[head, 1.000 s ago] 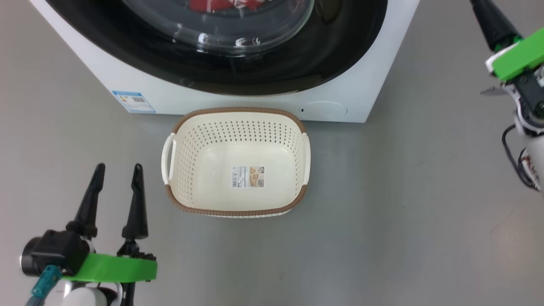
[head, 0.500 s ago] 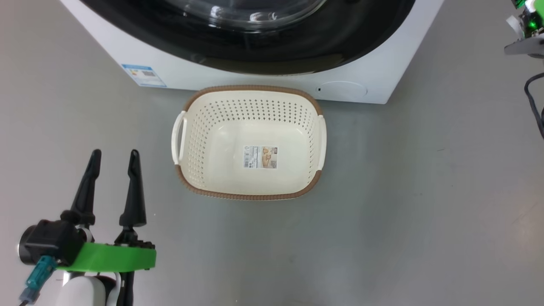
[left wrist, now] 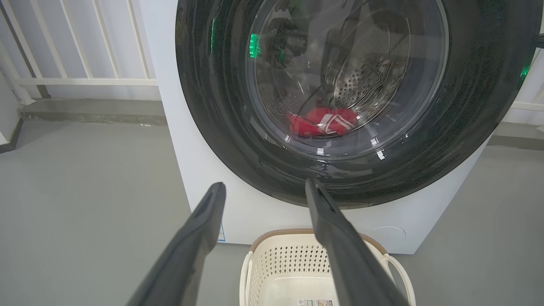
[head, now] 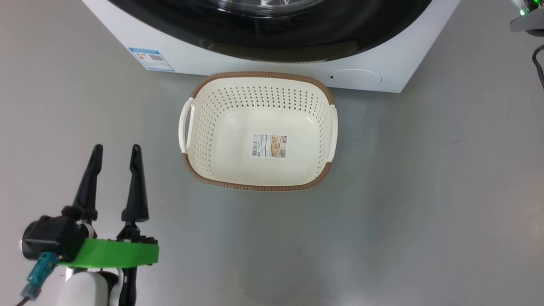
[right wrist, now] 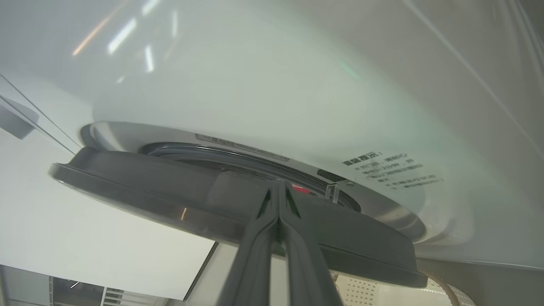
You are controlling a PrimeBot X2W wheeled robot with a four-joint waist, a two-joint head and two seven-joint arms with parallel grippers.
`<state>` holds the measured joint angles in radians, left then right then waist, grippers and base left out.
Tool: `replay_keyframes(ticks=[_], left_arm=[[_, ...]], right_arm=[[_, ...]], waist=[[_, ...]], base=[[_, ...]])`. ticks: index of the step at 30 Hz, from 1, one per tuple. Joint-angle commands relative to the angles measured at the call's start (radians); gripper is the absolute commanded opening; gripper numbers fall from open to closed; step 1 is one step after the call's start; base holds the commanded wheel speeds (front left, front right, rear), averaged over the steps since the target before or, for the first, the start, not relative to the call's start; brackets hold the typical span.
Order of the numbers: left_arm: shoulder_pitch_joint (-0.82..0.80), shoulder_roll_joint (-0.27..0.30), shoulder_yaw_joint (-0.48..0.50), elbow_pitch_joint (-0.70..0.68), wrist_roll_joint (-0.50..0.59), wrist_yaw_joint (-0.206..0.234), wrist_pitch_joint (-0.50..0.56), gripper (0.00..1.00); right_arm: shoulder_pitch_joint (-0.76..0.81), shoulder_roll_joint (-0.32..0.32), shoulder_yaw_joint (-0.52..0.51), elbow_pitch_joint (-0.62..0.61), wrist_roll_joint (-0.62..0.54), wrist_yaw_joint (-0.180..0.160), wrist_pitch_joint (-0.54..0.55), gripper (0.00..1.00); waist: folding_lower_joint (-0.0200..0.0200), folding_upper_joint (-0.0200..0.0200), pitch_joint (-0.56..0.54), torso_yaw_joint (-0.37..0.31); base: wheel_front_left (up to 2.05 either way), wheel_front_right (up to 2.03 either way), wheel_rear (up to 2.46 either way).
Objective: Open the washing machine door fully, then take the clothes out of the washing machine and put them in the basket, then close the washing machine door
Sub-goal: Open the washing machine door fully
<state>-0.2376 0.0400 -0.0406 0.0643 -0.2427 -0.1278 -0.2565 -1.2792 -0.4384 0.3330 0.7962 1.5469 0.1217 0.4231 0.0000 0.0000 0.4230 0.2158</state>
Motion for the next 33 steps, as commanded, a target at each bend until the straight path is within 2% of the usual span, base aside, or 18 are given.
replay_keyframes(ticks=[1,20,33], left_arm=[[-0.026,0.021,0.028,-0.022,-0.010,-0.003,-0.005,1.00],[-0.041,0.014,0.025,-0.021,-0.012,-0.003,-0.005,1.00],[-0.020,0.012,0.039,-0.011,-0.003,-0.003,-0.005,1.00]], right_arm=[[-0.022,0.012,0.005,-0.013,-0.004,0.009,0.008,0.00],[-0.100,0.044,0.023,0.063,-0.006,0.009,0.064,0.00],[-0.006,0.065,0.044,0.061,0.003,0.009,0.101,0.00]], waist=[[0.0000,0.0000,0.005,0.004],[0.0000,0.0000,0.033,0.033],[0.0000,0.0000,-0.033,0.026]], base=[[0.00,0.00,0.00],[0.00,0.00,0.00],[0.00,0.00,0.00]])
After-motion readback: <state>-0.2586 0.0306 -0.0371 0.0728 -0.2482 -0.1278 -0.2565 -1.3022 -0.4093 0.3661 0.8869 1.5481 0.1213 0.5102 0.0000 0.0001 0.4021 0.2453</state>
